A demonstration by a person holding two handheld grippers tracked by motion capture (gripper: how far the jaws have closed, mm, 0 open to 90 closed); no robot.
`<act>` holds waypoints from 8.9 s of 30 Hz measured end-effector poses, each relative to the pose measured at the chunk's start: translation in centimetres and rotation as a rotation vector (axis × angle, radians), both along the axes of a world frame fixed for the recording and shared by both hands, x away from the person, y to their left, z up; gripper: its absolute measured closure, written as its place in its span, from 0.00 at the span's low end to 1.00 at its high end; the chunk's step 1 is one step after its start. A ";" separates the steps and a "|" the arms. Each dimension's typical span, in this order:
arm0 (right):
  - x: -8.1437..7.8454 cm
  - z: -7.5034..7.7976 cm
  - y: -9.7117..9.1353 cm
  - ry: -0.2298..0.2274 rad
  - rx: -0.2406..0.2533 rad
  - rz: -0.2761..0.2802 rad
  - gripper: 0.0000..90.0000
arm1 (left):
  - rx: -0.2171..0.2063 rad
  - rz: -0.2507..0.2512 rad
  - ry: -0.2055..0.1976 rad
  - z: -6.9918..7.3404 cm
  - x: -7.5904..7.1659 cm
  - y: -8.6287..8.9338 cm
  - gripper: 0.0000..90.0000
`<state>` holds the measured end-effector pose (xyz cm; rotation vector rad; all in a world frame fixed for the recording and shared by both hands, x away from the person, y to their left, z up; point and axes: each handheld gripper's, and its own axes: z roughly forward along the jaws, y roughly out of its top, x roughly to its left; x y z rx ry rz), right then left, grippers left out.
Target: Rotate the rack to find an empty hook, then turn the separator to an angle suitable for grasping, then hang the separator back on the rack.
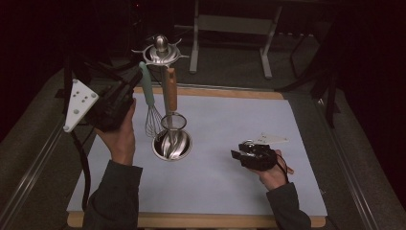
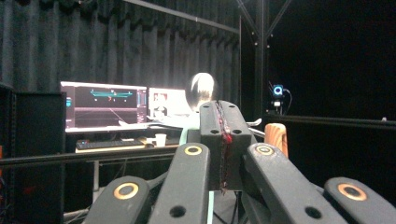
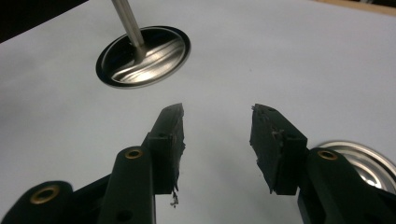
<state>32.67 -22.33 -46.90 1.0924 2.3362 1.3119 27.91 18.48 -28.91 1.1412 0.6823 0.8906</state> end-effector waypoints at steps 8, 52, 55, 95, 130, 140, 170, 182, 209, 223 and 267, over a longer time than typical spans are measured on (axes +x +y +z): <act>-0.1 -1.0 -0.9 0.026 0.015 -0.034 0.60 | 0.033 0.012 0.010 0.0 0.7 0.0 1.00; -0.3 -1.1 -2.9 0.021 0.024 -0.079 0.60 | 0.039 0.130 0.132 1.5 5.9 2.2 1.00; -0.3 -1.2 -2.9 0.023 0.023 -0.080 0.60 | 0.041 0.131 0.136 1.5 5.9 2.2 1.00; -0.5 -1.3 -3.9 0.026 -0.035 -0.095 0.60 | 0.178 0.076 0.601 -22.5 -0.8 6.2 0.97; 2.2 -3.4 -13.4 0.172 -0.384 -0.342 1.00 | 0.199 0.061 0.686 -25.0 -0.4 5.7 0.91; 0.9 -4.4 -13.1 0.186 -0.400 -0.296 1.00 | 0.200 0.067 0.682 -25.0 -0.5 5.6 0.90; -3.6 -3.9 -3.6 0.123 -0.323 0.102 1.00 | 0.202 0.067 0.679 -25.0 -0.5 5.6 0.90; -0.6 -3.8 2.8 0.091 -0.357 0.234 1.00 | 0.197 0.066 0.674 -25.0 -0.5 5.7 0.90; 7.0 -2.3 2.5 0.116 -0.258 0.200 0.63 | 0.193 0.067 0.674 -25.0 -0.5 5.7 0.90; 7.9 -3.0 1.6 0.199 -0.298 0.308 0.52 | 0.188 0.068 0.673 -25.0 -0.6 5.7 0.89; 7.3 -3.1 2.0 0.335 -0.375 0.332 0.74 | 0.181 0.068 0.672 -25.1 -0.6 5.8 0.89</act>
